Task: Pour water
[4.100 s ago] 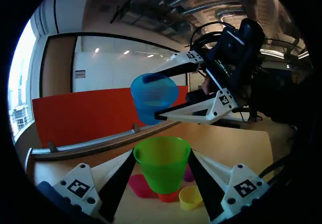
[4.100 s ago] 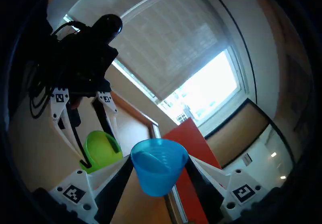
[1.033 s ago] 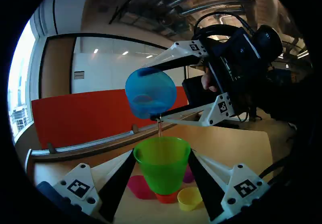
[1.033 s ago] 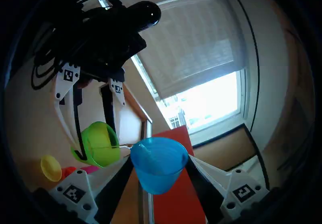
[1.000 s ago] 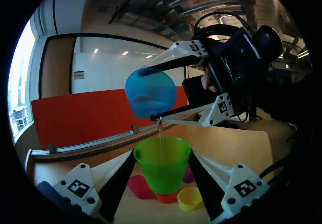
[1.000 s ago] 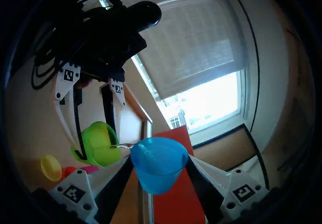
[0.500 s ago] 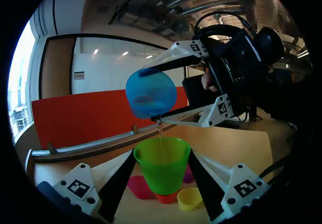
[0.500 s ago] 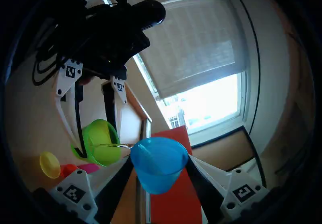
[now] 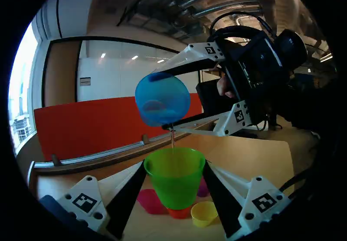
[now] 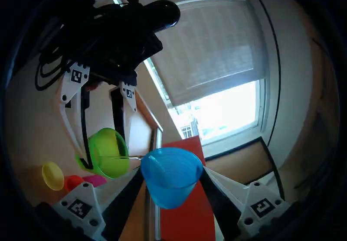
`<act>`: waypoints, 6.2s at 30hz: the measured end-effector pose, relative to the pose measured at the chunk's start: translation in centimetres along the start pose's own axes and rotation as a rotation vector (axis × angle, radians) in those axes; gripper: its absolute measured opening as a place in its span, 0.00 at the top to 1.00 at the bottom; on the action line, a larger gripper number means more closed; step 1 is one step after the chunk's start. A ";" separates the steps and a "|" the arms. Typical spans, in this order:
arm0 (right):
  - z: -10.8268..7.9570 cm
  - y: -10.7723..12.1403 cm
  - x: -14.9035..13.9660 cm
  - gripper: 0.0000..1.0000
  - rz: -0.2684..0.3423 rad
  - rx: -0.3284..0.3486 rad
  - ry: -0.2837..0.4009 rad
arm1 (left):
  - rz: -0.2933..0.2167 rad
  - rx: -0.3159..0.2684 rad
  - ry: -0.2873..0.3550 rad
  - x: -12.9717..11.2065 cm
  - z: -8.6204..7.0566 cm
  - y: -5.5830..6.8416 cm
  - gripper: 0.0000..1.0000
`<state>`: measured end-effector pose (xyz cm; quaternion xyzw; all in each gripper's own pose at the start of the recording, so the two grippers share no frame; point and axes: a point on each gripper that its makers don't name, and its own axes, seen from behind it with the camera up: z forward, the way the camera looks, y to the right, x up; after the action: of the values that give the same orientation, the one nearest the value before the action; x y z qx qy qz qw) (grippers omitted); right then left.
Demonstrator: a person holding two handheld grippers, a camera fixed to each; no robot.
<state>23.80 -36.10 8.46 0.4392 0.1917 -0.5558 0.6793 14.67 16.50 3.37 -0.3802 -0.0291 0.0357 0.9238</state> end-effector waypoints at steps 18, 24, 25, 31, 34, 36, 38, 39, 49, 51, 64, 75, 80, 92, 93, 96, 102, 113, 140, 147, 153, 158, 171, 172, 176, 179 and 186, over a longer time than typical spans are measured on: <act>0.1 -0.1 -0.2 0.09 -0.038 0.003 -0.008 | 0.000 -0.002 0.002 0.0 -0.1 0.1 0.11; 0.2 -0.2 -0.2 0.08 -0.048 0.004 -0.010 | 0.001 -0.003 0.001 -0.1 -0.1 0.1 0.11; 0.2 -0.2 -0.2 0.08 -0.050 0.004 -0.010 | 0.001 -0.002 0.001 -0.1 -0.1 0.1 0.11; 0.2 -0.2 -0.3 0.08 -0.057 0.004 -0.009 | -0.001 -0.003 0.002 -0.1 0.0 0.1 0.11; 0.2 -0.2 -0.3 0.08 -0.060 0.004 -0.008 | 0.000 -0.003 0.002 -0.1 0.0 0.1 0.11; 0.2 -0.1 -0.2 0.08 -0.062 0.003 -0.008 | 0.001 -0.003 0.002 -0.1 0.0 0.1 0.11; 0.2 0.0 -0.2 0.08 -0.066 0.003 -0.007 | 0.001 -0.003 0.002 0.0 0.0 0.1 0.11; 0.2 0.0 -0.2 0.08 -0.068 0.002 -0.007 | 0.001 -0.003 0.002 0.0 0.0 0.1 0.11; 0.2 0.2 -0.2 0.08 -0.085 -0.002 -0.007 | 0.001 -0.002 0.002 0.0 -0.1 0.1 0.11; 0.2 0.2 -0.2 0.08 -0.088 -0.003 -0.007 | 0.000 -0.002 0.002 0.0 -0.1 0.2 0.11; 0.2 0.4 -0.2 0.08 -0.117 -0.005 -0.011 | 0.002 0.000 0.002 0.0 -0.2 0.1 0.11; 0.2 0.6 -0.2 0.08 -0.142 -0.013 -0.012 | 0.004 0.001 0.002 0.1 -0.3 0.2 0.11; 0.2 0.7 -0.1 0.08 -0.149 -0.014 -0.012 | 0.005 0.001 0.002 0.1 -0.3 0.2 0.11; 0.3 0.8 0.1 0.08 -0.168 -0.020 -0.012 | 0.005 0.000 0.003 0.0 -0.3 0.3 0.11; 0.3 0.8 0.0 0.09 -0.171 -0.022 -0.012 | 0.004 0.000 0.002 0.0 -0.3 0.3 0.11; 0.3 0.8 0.0 0.08 -0.180 -0.022 -0.015 | 0.004 -0.001 0.001 -0.1 -0.3 0.4 0.11; 0.3 0.9 0.1 0.08 -0.191 -0.021 -0.014 | 0.006 -0.001 0.001 -0.1 -0.3 0.4 0.11; 0.3 0.7 0.2 0.08 -0.221 -0.016 -0.018 | 0.007 -0.001 0.000 -0.1 -0.3 0.4 0.11; 0.1 0.6 2.0 0.08 -0.268 -0.028 -0.012 | 0.008 0.000 0.005 0.1 -0.4 0.2 0.11; -0.1 0.9 2.3 0.09 -0.275 -0.032 -0.009 | 0.008 0.003 0.008 0.4 -0.6 0.1 0.11; -0.1 1.1 2.4 0.08 -0.291 -0.037 -0.009 | 0.009 0.005 0.010 0.5 -0.7 0.1 0.11; -0.2 1.0 2.5 0.08 -0.300 -0.038 -0.009 | 0.007 0.003 0.010 0.4 -0.6 0.2 0.11; -0.4 1.1 2.6 0.08 -0.319 -0.040 -0.012 | 0.007 0.005 0.008 0.3 -0.6 0.2 0.11; -0.4 1.1 2.7 0.08 -0.321 -0.041 -0.012 | 0.007 0.004 0.008 0.3 -0.6 0.2 0.11; -0.3 1.1 3.0 0.08 -0.324 -0.042 -0.010 | 0.007 0.002 0.010 0.4 -0.7 0.3 0.11; -0.4 1.1 3.2 0.08 -0.327 -0.043 -0.009 | 0.007 0.002 0.010 0.4 -0.7 0.3 0.11; -0.4 0.9 3.5 0.08 -0.339 -0.044 -0.009 | 0.007 0.003 0.010 0.4 -0.7 0.2 0.11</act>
<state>25.84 -37.77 5.99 0.3833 0.2720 -0.6599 0.5863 15.11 16.16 2.79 -0.3793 -0.0230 0.0367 0.9243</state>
